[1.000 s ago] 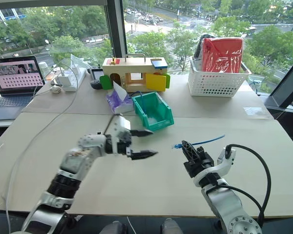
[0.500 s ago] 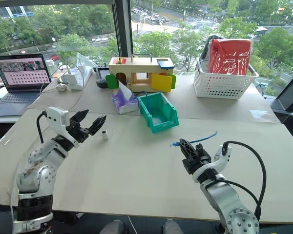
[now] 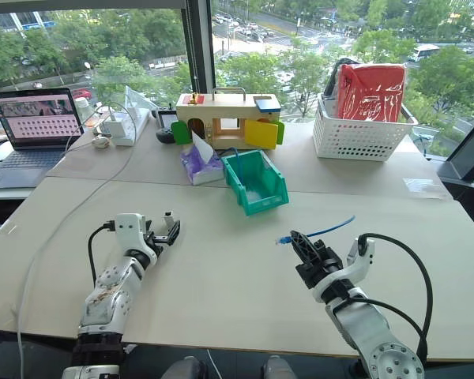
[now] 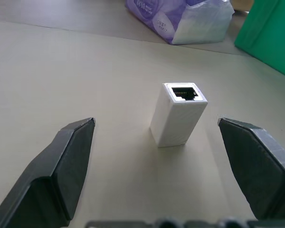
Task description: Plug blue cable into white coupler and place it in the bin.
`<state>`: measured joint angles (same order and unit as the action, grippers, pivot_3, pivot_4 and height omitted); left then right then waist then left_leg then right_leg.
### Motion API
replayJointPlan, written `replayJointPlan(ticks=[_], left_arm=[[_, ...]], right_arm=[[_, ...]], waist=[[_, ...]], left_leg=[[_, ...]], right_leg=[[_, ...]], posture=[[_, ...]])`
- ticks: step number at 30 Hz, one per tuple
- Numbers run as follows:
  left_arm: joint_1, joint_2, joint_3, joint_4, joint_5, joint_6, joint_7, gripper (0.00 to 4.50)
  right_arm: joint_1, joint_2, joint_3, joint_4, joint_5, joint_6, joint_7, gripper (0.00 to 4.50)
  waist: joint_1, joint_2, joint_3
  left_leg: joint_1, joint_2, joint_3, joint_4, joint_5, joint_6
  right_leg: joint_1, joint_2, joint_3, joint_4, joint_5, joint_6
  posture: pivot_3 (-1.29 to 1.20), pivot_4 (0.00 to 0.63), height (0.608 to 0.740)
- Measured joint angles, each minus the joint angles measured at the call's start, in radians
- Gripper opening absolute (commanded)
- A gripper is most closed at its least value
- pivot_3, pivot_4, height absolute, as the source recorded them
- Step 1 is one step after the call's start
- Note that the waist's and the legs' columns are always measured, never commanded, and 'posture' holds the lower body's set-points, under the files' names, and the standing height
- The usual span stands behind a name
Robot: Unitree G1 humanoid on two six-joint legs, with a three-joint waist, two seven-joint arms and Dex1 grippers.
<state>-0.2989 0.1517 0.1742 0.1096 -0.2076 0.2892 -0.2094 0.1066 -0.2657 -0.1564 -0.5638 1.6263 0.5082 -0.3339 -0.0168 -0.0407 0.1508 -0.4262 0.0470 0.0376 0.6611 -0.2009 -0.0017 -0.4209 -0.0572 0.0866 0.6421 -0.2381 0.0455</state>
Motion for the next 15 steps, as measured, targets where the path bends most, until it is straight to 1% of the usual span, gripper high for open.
replayJointPlan(ticks=[3, 5, 7, 8, 9, 10, 11, 13, 14, 15], left_arm=[[-0.039, -0.002, -0.003, 0.061, 0.01, -0.033, 0.001, 4.46], [-0.066, -0.002, -0.005, 0.105, 0.016, -0.057, 0.001, 3.95], [-0.099, -0.002, -0.005, 0.153, 0.023, -0.073, 0.002, 3.53], [-0.108, -0.001, -0.005, 0.166, 0.025, -0.075, 0.002, 3.06], [-0.112, 0.0, -0.006, 0.172, 0.027, -0.076, 0.002, 2.7], [-0.113, 0.003, -0.009, 0.174, 0.029, -0.079, 0.001, 2.47], [-0.113, 0.007, -0.017, 0.175, 0.034, -0.08, -0.002, 1.94], [-0.111, 0.021, -0.03, 0.175, 0.048, -0.08, -0.015, 1.29], [-0.11, 0.026, -0.033, 0.175, 0.048, -0.081, -0.02, 0.81], [-0.109, 0.033, -0.036, 0.175, 0.048, -0.083, -0.028, 0.68]], right_arm=[[0.006, 0.004, -0.002, -0.009, -0.012, -0.006, 0.0, 0.0], [0.008, 0.006, -0.003, -0.014, -0.015, -0.012, 0.0, 0.0], [0.009, 0.006, -0.005, -0.018, -0.015, -0.017, -0.002, 0.0], [0.01, 0.006, -0.005, -0.019, -0.015, -0.018, -0.003, 0.0], [0.012, 0.006, -0.006, -0.021, -0.015, -0.018, -0.004, 0.0], [0.014, 0.006, -0.006, -0.024, -0.015, -0.019, -0.005, 0.0], [0.016, 0.006, -0.007, -0.028, -0.015, -0.02, -0.007, 0.0], [0.021, 0.009, -0.007, -0.036, -0.015, -0.024, -0.013, 0.0], [0.023, 0.01, -0.008, -0.037, -0.015, -0.024, -0.015, 0.0], [0.024, 0.01, -0.008, -0.038, -0.015, -0.025, -0.017, 0.0]], waist=[[0.001, 0.0, 0.0], [0.001, 0.0, 0.0], [0.003, 0.0, 0.0], [0.002, 0.0, 0.0], [0.002, 0.0, 0.0], [0.002, 0.0, 0.0], [0.002, 0.0, 0.0], [0.002, 0.0, 0.0], [0.002, 0.0, 0.0], [0.002, 0.0, 0.0]], left_leg=[[0.0, 0.0, 0.0, 0.0, 0.0, 0.0], [0.0, 0.0, 0.0, 0.0, 0.0, 0.0], [0.0, 0.0, 0.0, 0.0, 0.0, 0.0], [0.0, 0.0, 0.0, 0.0, 0.0, 0.0], [0.001, 0.0, 0.0, 0.0, 0.0, 0.0], [0.001, 0.0, 0.0, 0.0, 0.0, 0.0], [0.001, 0.0, 0.0, 0.0, 0.0, 0.0], [0.001, 0.0, 0.0, 0.0, 0.0, 0.0], [0.001, 0.0, 0.0, 0.0, 0.0, 0.0], [0.001, 0.0, 0.0, 0.0, 0.0, 0.0]], right_leg=[[0.0, 0.0, 0.0, 0.0, 0.0, 0.0], [0.0, 0.0, 0.0, 0.0, 0.0, 0.0], [0.001, 0.0, 0.0, 0.0, 0.0, 0.0], [0.001, 0.0, 0.0, 0.0, 0.0, 0.0], [0.001, 0.0, 0.0, 0.0, 0.0, 0.0], [0.001, 0.0, 0.0, 0.0, 0.0, 0.0], [0.001, 0.0, 0.0, 0.0, 0.0, 0.0], [0.001, 0.0, 0.0, 0.0, 0.0, 0.0], [0.001, 0.0, 0.0, 0.0, 0.0, 0.0], [0.001, 0.0, 0.0, 0.0, 0.0, 0.0]], posture=[[0.0, 0.15, 0.719], [0.0, 0.15, 0.719], [0.0, 0.15, 0.719], [0.0, 0.15, 0.719], [0.0, 0.15, 0.719], [0.0, 0.15, 0.719], [0.0, 0.15, 0.719], [0.0, 0.15, 0.719], [0.0, 0.15, 0.719], [0.0, 0.15, 0.719]])
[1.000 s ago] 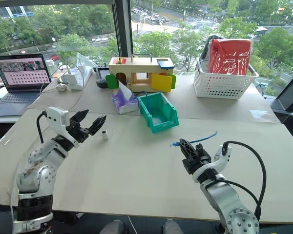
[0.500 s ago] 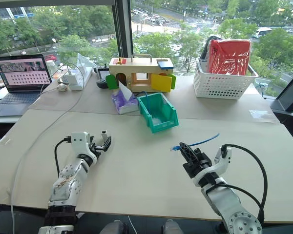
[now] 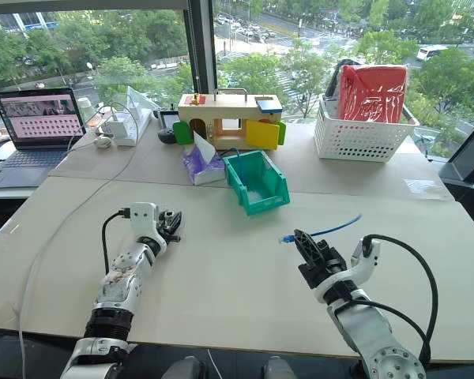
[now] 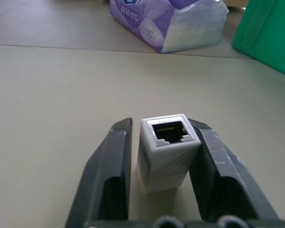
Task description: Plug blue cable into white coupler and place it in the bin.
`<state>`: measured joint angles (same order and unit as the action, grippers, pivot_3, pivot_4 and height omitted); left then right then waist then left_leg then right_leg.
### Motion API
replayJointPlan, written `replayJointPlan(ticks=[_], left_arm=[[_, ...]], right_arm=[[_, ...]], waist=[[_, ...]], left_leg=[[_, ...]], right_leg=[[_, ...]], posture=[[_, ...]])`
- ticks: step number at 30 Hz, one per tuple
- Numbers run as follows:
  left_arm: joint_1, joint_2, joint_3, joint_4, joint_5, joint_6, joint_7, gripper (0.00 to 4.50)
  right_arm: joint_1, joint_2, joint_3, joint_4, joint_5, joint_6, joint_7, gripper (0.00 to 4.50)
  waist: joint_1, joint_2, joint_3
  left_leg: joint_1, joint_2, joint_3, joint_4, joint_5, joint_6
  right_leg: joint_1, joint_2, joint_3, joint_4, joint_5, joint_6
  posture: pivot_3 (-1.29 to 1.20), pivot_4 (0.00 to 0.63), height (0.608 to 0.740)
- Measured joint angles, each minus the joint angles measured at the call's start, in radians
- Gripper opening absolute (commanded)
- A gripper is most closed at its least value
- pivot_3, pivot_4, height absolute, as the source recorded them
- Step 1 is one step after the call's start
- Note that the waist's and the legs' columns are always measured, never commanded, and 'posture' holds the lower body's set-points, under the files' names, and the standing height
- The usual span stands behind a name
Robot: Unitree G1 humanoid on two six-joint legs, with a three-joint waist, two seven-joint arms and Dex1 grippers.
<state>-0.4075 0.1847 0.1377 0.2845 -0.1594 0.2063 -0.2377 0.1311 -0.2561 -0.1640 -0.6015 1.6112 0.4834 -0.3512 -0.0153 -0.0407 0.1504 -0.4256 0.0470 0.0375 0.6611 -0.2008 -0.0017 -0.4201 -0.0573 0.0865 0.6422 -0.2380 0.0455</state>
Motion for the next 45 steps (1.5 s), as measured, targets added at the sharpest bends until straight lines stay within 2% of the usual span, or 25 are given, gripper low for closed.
replayJointPlan(ticks=[4, 8, 10, 12, 16, 20, 30, 45], left_arm=[[-0.003, 0.048, -0.034, 0.01, -0.009, -0.004, -0.131, 0.69], [-0.055, 0.136, -0.269, -0.012, -0.015, -0.051, -0.54, 0.69], [-0.108, 0.128, -0.371, -0.022, 0.002, -0.059, -0.667, 0.69], [-0.157, 0.108, -0.431, -0.018, 0.02, -0.059, -0.717, 0.69], [-0.224, 0.041, -0.5, 0.008, 0.057, 0.0, -0.725, 0.69], [-0.23, -0.014, -0.57, 0.016, 0.125, 0.116, -0.661, 0.69], [-0.228, -0.044, -0.589, -0.088, 0.162, 0.346, -0.587, 0.69], [-0.193, -0.066, -0.568, -0.154, 0.15, 0.435, -0.538, 0.69]], right_arm=[[0.001, -0.001, -0.004, -0.004, -0.005, -0.002, -0.003, 0.0], [-0.023, -0.031, -0.004, -0.008, -0.074, -0.002, -0.001, 0.0], [-0.052, -0.059, -0.001, -0.007, -0.124, 0.004, 0.0, 0.0], [-0.073, -0.093, 0.013, -0.006, -0.18, 0.022, -0.001, 0.0], [-0.101, -0.102, 0.052, 0.007, -0.256, 0.051, -0.007, 0.0], [-0.091, -0.082, 0.106, 0.027, -0.275, 0.092, -0.026, 0.0], [-0.079, -0.079, 0.117, 0.032, -0.274, 0.135, -0.031, 0.0], [-0.161, -0.048, 0.117, 0.106, -0.391, 0.157, 0.058, 0.0]], waist=[[-0.001, 0.0, 0.0], [0.004, 0.0, 0.0], [0.002, 0.0, 0.0], [-0.001, 0.0, 0.0], [-0.011, 0.0, 0.0], [-0.011, 0.0, 0.0], [-0.008, 0.0, 0.0], [-0.005, 0.0, 0.0]], left_leg=[[0.0, 0.0, 0.0, 0.0, 0.0, 0.0], [-0.003, -0.002, 0.001, 0.0, 0.0, 0.0], [-0.003, -0.002, 0.001, 0.0, 0.0, 0.0], [-0.004, -0.002, 0.001, 0.0, 0.0, 0.0], [-0.004, -0.001, -0.001, 0.0, 0.0, 0.0], [-0.004, -0.001, -0.002, 0.0, 0.0, 0.0], [-0.002, -0.002, -0.002, 0.0, 0.0, 0.0], [-0.001, -0.001, -0.002, 0.0, 0.0, 0.0]], right_leg=[[-0.001, 0.0, 0.0, 0.0, 0.0, 0.0], [-0.001, -0.001, 0.0, -0.002, 0.0, 0.0], [-0.001, -0.001, 0.001, -0.003, 0.0, 0.0], [-0.002, -0.001, 0.001, -0.003, 0.0, 0.0], [-0.002, 0.001, 0.001, -0.001, -0.001, -0.001], [-0.002, 0.001, 0.001, -0.001, -0.001, 0.0], [0.0, 0.001, 0.001, -0.001, -0.004, 0.006], [0.0, 0.001, 0.001, -0.001, -0.004, 0.005]], posture=[[0.0, 0.15, 0.719], [0.0, 0.15, 0.719], [0.0, 0.15, 0.719], [0.0, 0.15, 0.719], [0.0, 0.15, 0.719], [0.0, 0.15, 0.719], [0.0, 0.15, 0.719], [0.0, 0.15, 0.719]])
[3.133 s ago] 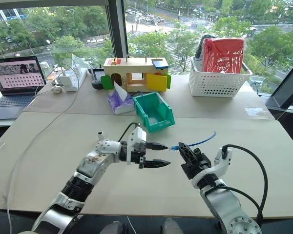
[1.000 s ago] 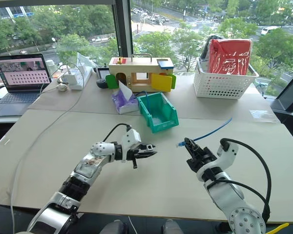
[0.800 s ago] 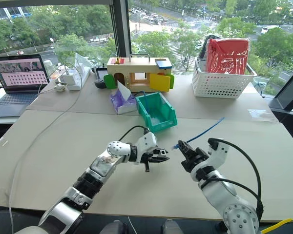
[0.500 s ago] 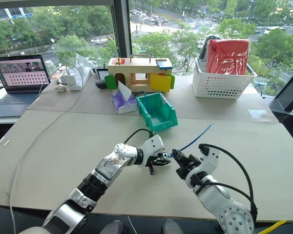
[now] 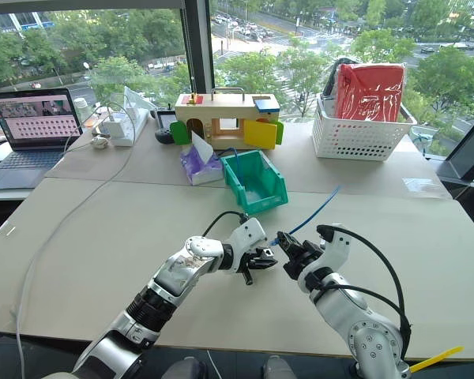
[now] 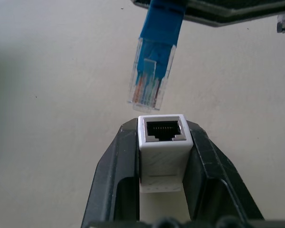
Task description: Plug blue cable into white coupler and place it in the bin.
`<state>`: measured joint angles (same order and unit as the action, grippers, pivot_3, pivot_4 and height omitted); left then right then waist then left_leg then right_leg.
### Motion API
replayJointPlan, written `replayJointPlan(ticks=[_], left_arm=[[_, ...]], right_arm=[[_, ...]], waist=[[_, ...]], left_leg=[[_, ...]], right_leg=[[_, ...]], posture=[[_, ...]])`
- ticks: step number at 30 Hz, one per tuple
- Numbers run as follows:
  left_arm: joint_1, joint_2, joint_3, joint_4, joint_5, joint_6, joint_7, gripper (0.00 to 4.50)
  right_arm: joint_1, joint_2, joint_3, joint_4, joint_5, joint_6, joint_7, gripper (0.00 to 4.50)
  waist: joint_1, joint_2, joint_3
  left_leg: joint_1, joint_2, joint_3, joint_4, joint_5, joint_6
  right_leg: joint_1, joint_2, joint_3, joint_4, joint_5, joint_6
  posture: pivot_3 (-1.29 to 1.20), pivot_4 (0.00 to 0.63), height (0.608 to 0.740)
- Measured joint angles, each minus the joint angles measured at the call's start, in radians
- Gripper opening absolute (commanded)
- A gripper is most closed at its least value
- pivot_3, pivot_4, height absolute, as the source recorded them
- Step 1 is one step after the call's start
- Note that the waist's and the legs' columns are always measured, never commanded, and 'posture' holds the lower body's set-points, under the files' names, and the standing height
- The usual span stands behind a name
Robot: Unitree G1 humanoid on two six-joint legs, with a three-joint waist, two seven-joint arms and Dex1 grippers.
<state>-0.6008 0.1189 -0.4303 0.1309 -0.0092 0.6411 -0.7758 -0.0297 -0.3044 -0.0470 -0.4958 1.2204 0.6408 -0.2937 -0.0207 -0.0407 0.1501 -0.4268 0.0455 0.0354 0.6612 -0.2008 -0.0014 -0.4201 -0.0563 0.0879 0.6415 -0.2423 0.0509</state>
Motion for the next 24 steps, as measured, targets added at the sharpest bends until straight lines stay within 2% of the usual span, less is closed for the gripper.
replayJointPlan(ticks=[24], left_arm=[[0.015, -0.004, 0.021, -0.005, -0.042, 0.023, 0.02, 0.69]], right_arm=[[-0.025, -0.006, -0.022, 0.002, -0.026, 0.105, 0.009, 0.0]], waist=[[-0.002, 0.0, 0.0]], left_leg=[[0.001, 0.0, 0.0, 0.0, 0.0, 0.0]], right_leg=[[0.0, 0.0, 0.0, 0.0, 0.0, 0.0]], posture=[[0.0, 0.15, 0.719]])
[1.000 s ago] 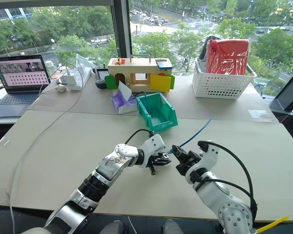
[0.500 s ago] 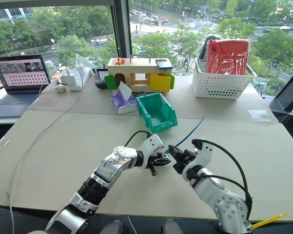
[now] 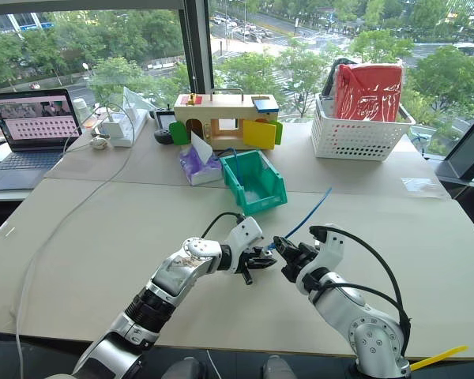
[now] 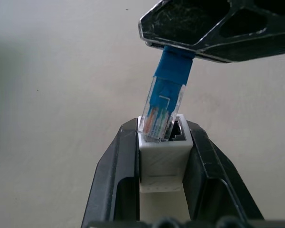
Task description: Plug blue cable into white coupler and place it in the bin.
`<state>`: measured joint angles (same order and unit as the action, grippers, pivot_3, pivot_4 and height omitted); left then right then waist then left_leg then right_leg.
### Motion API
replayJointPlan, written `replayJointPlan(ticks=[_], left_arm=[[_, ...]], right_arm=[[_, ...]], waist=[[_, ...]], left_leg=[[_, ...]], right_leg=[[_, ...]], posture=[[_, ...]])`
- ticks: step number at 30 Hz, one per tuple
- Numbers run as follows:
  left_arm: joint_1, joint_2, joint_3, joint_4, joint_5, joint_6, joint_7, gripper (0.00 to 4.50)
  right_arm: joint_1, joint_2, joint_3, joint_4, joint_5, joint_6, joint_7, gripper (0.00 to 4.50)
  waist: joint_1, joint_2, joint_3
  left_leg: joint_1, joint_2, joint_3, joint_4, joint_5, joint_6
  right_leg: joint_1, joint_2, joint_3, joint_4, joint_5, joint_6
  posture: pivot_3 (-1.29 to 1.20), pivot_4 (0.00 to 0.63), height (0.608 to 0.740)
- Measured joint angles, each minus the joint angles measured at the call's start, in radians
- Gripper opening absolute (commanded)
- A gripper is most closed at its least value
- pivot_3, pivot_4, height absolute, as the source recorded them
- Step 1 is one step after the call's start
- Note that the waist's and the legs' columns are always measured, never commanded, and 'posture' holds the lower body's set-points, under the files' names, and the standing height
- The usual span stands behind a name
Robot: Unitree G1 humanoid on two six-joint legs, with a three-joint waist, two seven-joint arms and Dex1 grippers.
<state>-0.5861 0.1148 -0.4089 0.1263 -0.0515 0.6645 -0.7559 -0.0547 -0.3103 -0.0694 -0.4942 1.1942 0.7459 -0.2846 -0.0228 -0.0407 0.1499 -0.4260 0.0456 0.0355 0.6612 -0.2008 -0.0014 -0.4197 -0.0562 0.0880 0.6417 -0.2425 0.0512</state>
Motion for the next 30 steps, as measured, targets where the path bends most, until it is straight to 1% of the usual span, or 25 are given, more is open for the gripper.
replayJointPlan(ticks=[4, 17, 30], left_arm=[[0.0, 0.0, 0.0, 0.001, -0.007, 0.0, 0.001, 0.69], [0.0, 0.0, -0.001, 0.002, -0.012, 0.0, 0.005, 0.69], [0.002, 0.004, -0.008, 0.0, -0.012, -0.006, 0.001, 0.69]], right_arm=[[-0.003, -0.014, 0.0, -0.007, -0.021, 0.015, 0.012, 0.0], [-0.007, -0.013, 0.0, -0.015, -0.071, 0.025, 0.026, 0.0], [-0.006, -0.03, -0.016, -0.021, -0.072, 0.071, 0.066, 0.0]], waist=[[0.001, 0.0, 0.0], [0.001, 0.0, 0.0], [0.001, 0.0, 0.0]], left_leg=[[0.0, 0.0, 0.0, 0.0, 0.0, 0.0], [0.0, 0.0, 0.0, 0.0, 0.0, 0.0], [0.0, 0.0, 0.0, 0.0, 0.0, 0.0]], right_leg=[[0.0, 0.0, 0.0, 0.0, 0.0, 0.0], [0.0, 0.0, 0.0, 0.0, 0.0, 0.0], [0.0, 0.0, 0.0, 0.0, 0.0, 0.0]], posture=[[0.0, 0.15, 0.719], [0.0, 0.15, 0.719], [0.0, 0.15, 0.719]])
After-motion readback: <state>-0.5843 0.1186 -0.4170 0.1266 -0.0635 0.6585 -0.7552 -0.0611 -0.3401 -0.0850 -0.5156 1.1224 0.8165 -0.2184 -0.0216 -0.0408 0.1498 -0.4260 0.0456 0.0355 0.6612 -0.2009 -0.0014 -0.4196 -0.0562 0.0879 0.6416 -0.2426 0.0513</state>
